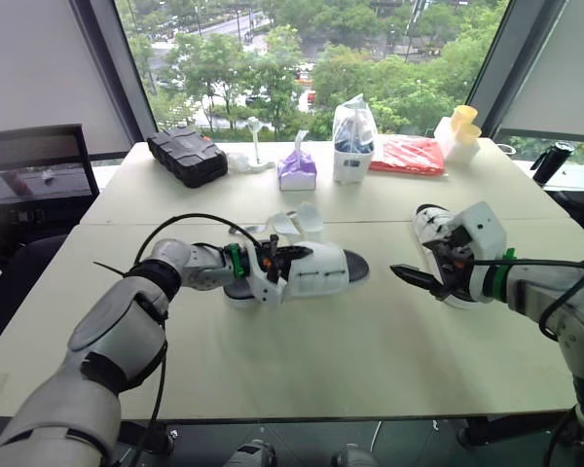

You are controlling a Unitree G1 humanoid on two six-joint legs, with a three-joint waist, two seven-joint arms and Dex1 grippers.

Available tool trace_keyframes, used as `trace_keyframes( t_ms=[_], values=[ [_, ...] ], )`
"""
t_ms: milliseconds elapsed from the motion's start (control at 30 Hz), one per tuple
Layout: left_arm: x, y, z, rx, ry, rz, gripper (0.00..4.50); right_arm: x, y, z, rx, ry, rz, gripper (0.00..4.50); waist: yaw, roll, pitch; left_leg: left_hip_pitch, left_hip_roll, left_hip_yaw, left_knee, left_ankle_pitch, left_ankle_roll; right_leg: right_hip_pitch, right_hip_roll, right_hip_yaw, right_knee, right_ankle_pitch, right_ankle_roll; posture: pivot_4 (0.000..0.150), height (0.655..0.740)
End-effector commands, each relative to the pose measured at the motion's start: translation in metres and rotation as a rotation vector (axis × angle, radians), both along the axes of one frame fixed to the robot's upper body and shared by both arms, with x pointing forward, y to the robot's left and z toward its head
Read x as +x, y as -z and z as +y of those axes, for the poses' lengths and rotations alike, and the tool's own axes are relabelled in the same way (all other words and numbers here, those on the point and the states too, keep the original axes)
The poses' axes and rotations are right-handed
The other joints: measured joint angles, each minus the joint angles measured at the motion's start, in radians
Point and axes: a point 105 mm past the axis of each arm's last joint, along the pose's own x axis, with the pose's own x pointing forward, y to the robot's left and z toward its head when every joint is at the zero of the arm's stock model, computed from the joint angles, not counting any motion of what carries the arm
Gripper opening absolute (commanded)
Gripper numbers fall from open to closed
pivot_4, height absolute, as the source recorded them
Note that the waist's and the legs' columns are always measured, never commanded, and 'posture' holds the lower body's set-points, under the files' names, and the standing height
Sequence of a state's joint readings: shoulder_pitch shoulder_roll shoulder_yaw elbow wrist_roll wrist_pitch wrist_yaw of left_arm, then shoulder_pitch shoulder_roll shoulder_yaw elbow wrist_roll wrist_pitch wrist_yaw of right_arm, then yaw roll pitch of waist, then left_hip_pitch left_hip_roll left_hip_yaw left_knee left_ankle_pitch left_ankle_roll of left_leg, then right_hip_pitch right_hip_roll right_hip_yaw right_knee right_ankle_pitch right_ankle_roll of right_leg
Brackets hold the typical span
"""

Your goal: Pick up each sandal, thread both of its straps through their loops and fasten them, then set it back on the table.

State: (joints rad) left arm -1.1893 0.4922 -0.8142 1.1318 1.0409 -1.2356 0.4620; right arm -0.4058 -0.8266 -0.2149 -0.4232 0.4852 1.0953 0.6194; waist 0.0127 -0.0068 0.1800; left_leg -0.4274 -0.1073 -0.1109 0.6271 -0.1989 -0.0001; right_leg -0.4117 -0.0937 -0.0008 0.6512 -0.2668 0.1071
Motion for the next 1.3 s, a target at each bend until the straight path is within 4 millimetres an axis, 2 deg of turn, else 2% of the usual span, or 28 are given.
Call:
trace_keyframes(
  t_ms=[33,233,567,600,633,700,867,900,1067,1300],
  values=[
    [-0.014,-0.016,-0.007,-0.022,0.116,-0.003,0.02,-0.001,-0.019,-0.005,0.002,0.005,-0.077,4.50,0.001,0.000,0.000,0.000,0.000,0.000,0.001,0.000,0.000,0.000,0.000,0.000,0.000,0.000,0.000,0.150,0.7400],
    [-0.028,-0.007,-0.010,-0.003,0.197,0.043,0.02,-0.002,-0.016,-0.003,-0.001,0.011,-0.076,4.50,0.001,0.000,0.000,0.000,-0.001,0.000,0.003,0.000,0.001,0.001,0.000,0.000,0.000,0.000,0.001,0.150,0.7400],
    [-0.038,0.026,-0.010,0.034,0.195,0.136,0.02,0.002,-0.017,-0.002,-0.006,0.020,-0.093,4.50,0.001,0.000,0.000,0.000,0.000,0.000,0.003,0.000,0.001,0.002,0.002,0.000,0.000,0.000,0.001,0.150,0.7400],
    [-0.039,0.031,-0.009,0.042,0.188,0.156,0.69,0.003,-0.018,-0.001,-0.008,0.017,-0.093,4.50,0.001,0.001,-0.001,0.001,0.000,0.001,0.003,0.000,0.001,0.002,0.002,0.000,0.000,0.000,0.001,0.150,0.7400],
    [-0.039,0.034,-0.009,0.047,0.183,0.169,0.94,0.003,-0.018,-0.001,-0.009,0.015,-0.093,4.50,0.001,0.001,-0.001,0.001,-0.001,0.001,0.003,-0.001,0.002,0.003,0.002,0.000,0.000,0.000,0.001,0.150,0.7400],
    [-0.042,0.038,-0.009,0.053,0.186,0.204,2.08,0.003,-0.018,-0.001,-0.013,0.008,-0.093,4.50,0.000,0.001,-0.001,0.001,-0.001,0.001,0.004,-0.001,0.002,0.003,0.002,0.000,0.000,0.000,0.001,0.150,0.7400],
    [-0.031,0.052,0.007,0.100,0.061,0.257,4.33,0.005,-0.017,0.000,-0.034,-0.013,-0.096,4.50,0.000,0.001,-0.001,0.001,0.000,0.001,0.004,-0.001,0.002,0.003,0.002,0.000,0.000,0.000,0.001,0.150,0.7400],
    [-0.028,0.054,0.010,0.105,0.028,0.260,4.44,0.005,-0.017,-0.001,-0.034,-0.014,-0.095,4.50,0.000,0.001,-0.002,0.002,0.000,0.001,0.004,-0.001,0.002,0.003,0.002,0.000,0.000,0.000,0.001,0.150,0.7400],
    [-0.020,0.057,0.024,0.107,-0.063,0.274,4.44,0.006,-0.016,0.002,-0.033,-0.029,-0.096,4.50,-0.003,0.001,-0.003,0.005,0.001,0.000,0.004,-0.001,0.002,0.007,0.002,0.000,0.000,0.001,0.001,0.150,0.7400],
    [-0.018,0.056,0.011,0.124,-0.052,0.258,4.44,0.011,-0.015,0.004,-0.032,-0.033,-0.098,4.50,-0.001,0.001,-0.004,0.008,0.001,0.000,0.004,-0.001,0.002,0.009,0.002,0.000,0.001,0.001,0.001,0.150,0.7400]
  ],
)
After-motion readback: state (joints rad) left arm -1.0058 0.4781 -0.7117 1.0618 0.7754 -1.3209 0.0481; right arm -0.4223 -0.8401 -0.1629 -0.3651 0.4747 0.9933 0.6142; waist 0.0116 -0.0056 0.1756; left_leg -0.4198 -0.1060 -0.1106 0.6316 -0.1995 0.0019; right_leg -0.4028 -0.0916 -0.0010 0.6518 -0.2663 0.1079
